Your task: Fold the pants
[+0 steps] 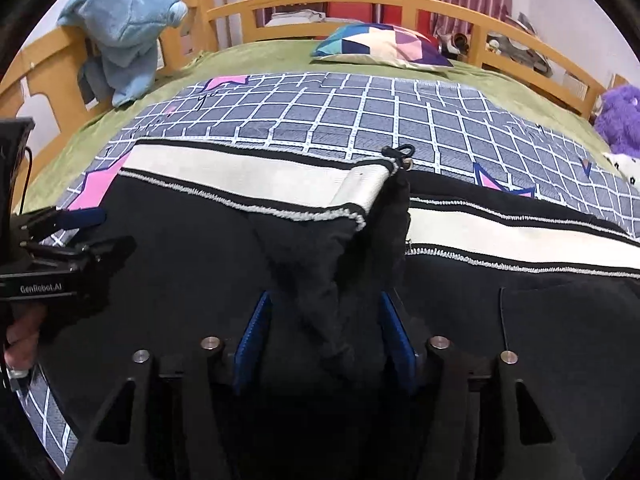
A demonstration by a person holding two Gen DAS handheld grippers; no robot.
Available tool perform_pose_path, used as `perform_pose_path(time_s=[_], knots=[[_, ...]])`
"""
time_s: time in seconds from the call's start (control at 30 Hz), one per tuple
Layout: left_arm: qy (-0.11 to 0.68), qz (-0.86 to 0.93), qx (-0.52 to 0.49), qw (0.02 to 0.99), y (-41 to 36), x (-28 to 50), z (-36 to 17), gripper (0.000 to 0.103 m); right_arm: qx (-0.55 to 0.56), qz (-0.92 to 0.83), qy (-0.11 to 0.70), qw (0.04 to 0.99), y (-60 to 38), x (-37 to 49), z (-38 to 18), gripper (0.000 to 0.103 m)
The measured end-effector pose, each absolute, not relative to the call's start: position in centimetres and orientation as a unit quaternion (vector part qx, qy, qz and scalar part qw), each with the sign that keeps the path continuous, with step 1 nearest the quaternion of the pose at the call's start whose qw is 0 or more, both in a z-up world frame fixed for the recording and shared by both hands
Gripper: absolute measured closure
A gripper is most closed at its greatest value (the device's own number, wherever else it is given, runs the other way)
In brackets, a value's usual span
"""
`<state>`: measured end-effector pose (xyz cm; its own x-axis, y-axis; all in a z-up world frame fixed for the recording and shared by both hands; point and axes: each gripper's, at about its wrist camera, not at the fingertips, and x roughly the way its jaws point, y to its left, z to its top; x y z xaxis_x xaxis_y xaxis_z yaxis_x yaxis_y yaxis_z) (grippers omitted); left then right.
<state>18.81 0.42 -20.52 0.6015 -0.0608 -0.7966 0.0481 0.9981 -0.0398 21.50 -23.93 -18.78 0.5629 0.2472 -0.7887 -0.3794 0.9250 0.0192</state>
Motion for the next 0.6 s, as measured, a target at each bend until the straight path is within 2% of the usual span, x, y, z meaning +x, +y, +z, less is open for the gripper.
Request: perform_pose_path(time_s=[0.03, 0.07, 0.2, 0.3, 0.6], knots=[[0.444, -0.029, -0.007, 0.896, 0.4, 18.9, -20.4, 0.023, -0.075, 0.175, 0.432, 0.881, -24.0, 21.4, -18.8, 0.04], [0.442, -0.028, -0.007, 0.897, 0.3, 18.7, -20.5, 0.023, -0.072, 0.165, 0.436, 0.882, -24.1, 21.3, -18.9, 0.028], [0.444, -0.021, -0.019, 0.896, 0.3, 18.3, -20.5, 0.023, 0.0, 0.166, 0.465, 0.87, -26.4, 21.6, -19.3, 0.027], [0.449, -0.018, -0.022, 0.893, 0.2, 18.1, -20.3, 0.024, 0.044, 0.165, 0.473, 0.865, -27.6, 21.9, -19.4, 0.019], [0.456, -0.029, -0.012, 0.89, -0.4, 13.8, -19.6, 0.023, 0.036, 0.173, 0.47, 0.865, -28.3, 18.2, -19.6, 0.013]])
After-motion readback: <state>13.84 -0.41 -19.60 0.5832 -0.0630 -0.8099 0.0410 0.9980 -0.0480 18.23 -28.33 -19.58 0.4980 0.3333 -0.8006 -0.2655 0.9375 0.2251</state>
